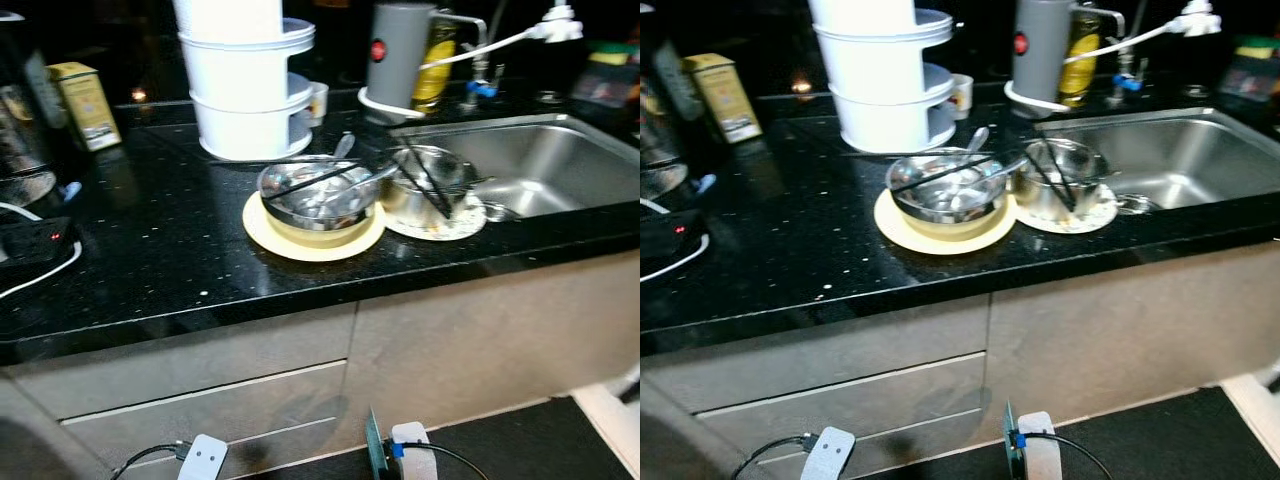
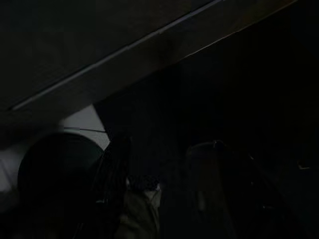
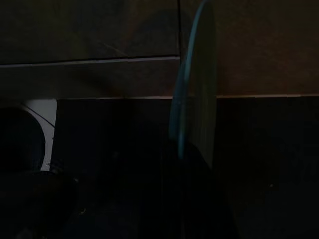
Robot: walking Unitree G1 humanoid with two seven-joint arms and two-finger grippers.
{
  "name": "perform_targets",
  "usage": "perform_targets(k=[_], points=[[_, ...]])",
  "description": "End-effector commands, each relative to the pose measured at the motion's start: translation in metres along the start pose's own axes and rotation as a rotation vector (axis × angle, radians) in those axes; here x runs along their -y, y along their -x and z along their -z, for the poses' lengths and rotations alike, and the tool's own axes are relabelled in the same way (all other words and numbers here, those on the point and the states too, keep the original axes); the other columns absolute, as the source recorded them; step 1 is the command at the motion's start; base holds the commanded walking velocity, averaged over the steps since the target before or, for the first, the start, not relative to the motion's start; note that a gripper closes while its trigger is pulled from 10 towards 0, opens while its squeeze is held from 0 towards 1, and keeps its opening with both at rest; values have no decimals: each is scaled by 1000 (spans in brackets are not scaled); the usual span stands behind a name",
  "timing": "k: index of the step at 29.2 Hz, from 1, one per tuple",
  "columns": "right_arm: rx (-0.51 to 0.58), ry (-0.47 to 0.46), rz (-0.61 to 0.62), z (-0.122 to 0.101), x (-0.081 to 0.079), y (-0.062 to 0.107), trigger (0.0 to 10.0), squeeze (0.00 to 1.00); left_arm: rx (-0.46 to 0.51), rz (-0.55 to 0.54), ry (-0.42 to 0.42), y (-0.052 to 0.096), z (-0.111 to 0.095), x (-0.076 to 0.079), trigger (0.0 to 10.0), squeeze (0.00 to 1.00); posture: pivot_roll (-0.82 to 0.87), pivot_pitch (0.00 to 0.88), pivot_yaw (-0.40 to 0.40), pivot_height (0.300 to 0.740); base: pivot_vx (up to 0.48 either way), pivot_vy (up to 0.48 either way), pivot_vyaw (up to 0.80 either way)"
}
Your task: Kitchen organization
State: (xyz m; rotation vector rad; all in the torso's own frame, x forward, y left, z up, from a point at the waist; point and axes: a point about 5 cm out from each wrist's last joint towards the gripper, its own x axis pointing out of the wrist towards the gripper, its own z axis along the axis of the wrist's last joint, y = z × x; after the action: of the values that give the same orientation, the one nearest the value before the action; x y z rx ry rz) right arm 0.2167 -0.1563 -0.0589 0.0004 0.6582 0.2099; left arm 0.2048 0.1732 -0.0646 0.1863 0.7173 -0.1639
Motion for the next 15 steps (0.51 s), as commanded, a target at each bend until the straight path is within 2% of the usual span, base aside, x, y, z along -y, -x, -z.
perform_targets(k=[1, 3, 8, 15], points=[[-15, -12, 3, 5, -1, 2, 10000, 0, -16, 21, 14, 1, 5, 3, 10000, 0, -23, 165, -40, 740, 0, 0, 800], [-16, -10, 3, 6, -1, 2, 10000, 0, 22, 29, 5, 2, 1, 4, 10000, 0, -24, 165, -39, 740, 0, 0, 800], [-16, -11, 3, 7, -3, 3, 10000, 0, 14, 11, -40, 1, -1, 3, 10000, 0, -28, 163, -35, 740, 0, 0, 800], [-28, -14, 16, 11, 1, 5, 10000, 0, -8, 24, -45, -1, -2, 6, 10000, 0, -28, 156, -37, 740, 0, 0, 800]])
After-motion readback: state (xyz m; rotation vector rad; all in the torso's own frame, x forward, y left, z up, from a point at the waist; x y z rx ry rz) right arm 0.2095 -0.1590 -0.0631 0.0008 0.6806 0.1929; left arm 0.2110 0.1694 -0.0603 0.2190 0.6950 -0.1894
